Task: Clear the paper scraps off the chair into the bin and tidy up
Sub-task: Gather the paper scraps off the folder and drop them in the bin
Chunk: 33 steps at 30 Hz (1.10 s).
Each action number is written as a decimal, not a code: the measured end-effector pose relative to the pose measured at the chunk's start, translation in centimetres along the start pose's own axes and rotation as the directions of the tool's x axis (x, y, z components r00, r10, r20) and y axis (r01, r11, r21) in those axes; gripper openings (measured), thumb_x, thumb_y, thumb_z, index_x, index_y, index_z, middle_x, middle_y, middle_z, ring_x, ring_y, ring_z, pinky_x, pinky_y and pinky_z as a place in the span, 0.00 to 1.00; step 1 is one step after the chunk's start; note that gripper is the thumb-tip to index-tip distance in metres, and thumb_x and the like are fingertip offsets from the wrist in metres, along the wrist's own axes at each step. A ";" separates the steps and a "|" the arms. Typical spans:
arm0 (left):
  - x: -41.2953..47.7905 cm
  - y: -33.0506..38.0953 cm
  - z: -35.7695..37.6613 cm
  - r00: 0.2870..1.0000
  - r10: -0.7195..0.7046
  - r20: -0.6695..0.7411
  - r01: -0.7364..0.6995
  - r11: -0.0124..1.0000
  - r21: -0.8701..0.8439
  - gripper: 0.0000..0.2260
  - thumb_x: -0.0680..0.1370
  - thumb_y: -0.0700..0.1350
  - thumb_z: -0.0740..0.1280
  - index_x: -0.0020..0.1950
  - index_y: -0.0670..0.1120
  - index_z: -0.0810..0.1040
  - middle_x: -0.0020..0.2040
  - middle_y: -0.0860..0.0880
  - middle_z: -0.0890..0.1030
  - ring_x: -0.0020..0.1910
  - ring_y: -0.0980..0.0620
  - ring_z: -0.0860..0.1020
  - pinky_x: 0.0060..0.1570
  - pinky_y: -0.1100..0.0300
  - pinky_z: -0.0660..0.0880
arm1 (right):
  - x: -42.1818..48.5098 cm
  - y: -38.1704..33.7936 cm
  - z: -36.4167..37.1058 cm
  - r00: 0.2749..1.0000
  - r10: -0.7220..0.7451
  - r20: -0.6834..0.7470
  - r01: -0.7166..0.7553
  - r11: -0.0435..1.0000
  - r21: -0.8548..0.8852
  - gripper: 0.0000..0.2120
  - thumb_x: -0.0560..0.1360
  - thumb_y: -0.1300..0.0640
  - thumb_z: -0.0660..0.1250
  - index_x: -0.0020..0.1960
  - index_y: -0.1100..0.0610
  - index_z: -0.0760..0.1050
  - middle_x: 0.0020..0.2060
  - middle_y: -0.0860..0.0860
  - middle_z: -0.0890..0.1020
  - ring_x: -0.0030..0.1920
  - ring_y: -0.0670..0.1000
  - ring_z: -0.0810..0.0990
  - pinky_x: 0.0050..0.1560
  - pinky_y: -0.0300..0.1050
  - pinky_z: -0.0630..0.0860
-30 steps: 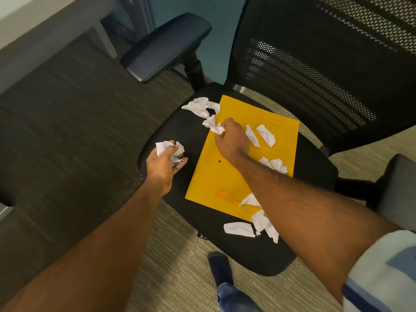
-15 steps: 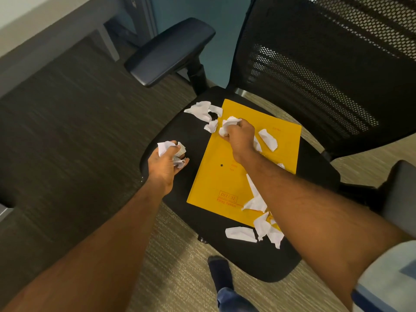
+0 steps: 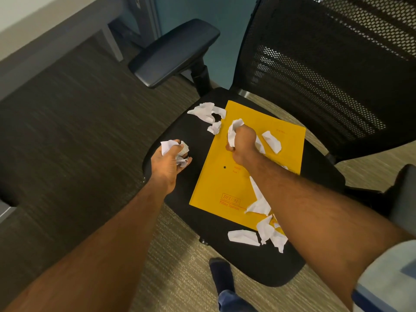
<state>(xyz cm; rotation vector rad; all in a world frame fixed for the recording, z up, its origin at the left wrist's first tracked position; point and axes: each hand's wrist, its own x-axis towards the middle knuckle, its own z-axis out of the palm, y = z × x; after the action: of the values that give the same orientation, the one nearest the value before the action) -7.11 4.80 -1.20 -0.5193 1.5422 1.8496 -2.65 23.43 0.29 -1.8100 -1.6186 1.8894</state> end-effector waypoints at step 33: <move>0.3 -0.5 -0.5 1.000 0.011 -0.015 -0.012 1.000 -0.009 0.15 0.77 0.39 0.69 0.64 0.43 0.75 0.62 0.40 0.75 0.60 0.42 0.78 0.50 0.50 0.82 | 1.4 1.9 3.2 0.802 -0.590 0.096 0.500 0.574 -0.648 0.15 0.74 0.52 0.71 0.59 0.56 0.76 0.56 0.55 0.78 0.54 0.51 0.76 0.44 0.37 0.68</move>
<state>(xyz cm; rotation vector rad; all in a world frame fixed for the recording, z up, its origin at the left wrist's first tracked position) -7.02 4.41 -1.86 -0.5308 1.5498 1.8665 -4.41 21.55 -2.80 -1.2469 -2.6044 0.9559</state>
